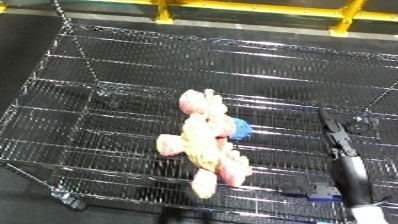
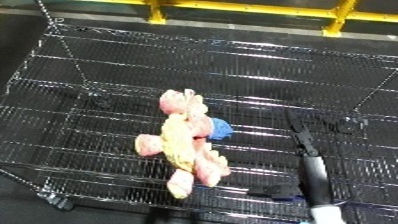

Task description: Pick up the object and place it into the box

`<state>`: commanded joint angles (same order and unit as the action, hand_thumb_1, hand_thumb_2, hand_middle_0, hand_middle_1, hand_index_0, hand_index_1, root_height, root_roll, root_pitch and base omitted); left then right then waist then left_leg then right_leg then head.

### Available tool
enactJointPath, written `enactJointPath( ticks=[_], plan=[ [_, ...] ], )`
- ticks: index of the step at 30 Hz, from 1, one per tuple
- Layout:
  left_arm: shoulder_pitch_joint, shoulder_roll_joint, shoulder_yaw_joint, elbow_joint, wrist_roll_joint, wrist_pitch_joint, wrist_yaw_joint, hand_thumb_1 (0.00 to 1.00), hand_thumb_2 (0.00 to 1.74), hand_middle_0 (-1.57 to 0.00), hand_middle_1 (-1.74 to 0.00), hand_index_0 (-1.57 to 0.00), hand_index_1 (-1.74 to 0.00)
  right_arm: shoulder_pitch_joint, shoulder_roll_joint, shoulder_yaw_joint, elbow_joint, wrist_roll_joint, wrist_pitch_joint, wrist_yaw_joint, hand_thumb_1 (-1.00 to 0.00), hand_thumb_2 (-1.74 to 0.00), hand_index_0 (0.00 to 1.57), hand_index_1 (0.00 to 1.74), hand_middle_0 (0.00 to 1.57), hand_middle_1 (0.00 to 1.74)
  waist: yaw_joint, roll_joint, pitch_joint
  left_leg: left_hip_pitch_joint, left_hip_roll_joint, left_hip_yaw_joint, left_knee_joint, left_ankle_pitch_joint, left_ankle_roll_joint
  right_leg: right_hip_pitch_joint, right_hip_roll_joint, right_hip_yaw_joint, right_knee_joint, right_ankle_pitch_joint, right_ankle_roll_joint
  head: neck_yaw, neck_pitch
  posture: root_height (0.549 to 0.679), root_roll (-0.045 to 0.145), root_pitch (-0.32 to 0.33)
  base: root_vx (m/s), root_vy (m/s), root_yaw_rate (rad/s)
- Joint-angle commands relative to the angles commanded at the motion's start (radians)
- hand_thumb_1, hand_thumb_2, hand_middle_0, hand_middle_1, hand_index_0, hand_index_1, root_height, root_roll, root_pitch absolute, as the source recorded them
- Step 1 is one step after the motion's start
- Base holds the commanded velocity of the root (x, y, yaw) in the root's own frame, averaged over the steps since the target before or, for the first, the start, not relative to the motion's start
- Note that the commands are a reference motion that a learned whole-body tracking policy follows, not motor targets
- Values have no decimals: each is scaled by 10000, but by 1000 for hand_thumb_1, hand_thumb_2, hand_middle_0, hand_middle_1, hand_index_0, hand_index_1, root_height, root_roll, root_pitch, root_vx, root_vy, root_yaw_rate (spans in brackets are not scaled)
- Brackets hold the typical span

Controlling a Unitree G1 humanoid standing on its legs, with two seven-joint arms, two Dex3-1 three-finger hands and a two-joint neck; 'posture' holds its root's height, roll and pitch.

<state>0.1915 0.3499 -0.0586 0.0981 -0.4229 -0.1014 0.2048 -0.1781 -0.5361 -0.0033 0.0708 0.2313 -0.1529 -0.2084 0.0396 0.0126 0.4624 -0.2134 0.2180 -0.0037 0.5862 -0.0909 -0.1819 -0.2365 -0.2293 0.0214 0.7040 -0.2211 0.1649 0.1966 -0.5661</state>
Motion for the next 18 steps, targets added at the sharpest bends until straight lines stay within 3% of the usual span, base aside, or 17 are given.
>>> enactJointPath(
  ticks=[6, 12, 18],
  plan=[
    [40, 167, -321, 44, -121, -31, -36, 1000, 1740, -1570, -1740, -1570, -1740, -1057, -485, 649, 690, 94, 146, -41, 0, 0, 0, 0, 0, 0, 226, 75, 6, -137, -44, -77, 119, -27, 2, -130, -48, 3, 61, 55, 25, 267, -94, 630, 40, -210, 15, 8, 14],
    [50, 343, -682, 54, -267, -118, -32, 1000, 1740, -1570, -1740, -1570, -1740, -2226, -485, 1377, 1752, 220, 241, -231, 0, 0, 0, 0, 0, 0, 576, 220, 15, -398, -110, -171, 302, -60, 11, -351, -114, -26, 145, 123, 64, 668, -23, 628, 36, -199, 8, 8, 47],
    [-27, 522, -885, 26, -457, -303, 51, 1000, 1740, -1570, -1740, -1570, -1740, -3772, -161, 2141, 3277, 440, 309, -526, 0, 0, 0, 0, 0, 0, 957, 410, 291, -941, -240, -362, 624, -95, 52, -790, -181, -33, 317, 221, 107, 1162, 460, 624, 29, -178, -24, 15, 73]
  ],
)
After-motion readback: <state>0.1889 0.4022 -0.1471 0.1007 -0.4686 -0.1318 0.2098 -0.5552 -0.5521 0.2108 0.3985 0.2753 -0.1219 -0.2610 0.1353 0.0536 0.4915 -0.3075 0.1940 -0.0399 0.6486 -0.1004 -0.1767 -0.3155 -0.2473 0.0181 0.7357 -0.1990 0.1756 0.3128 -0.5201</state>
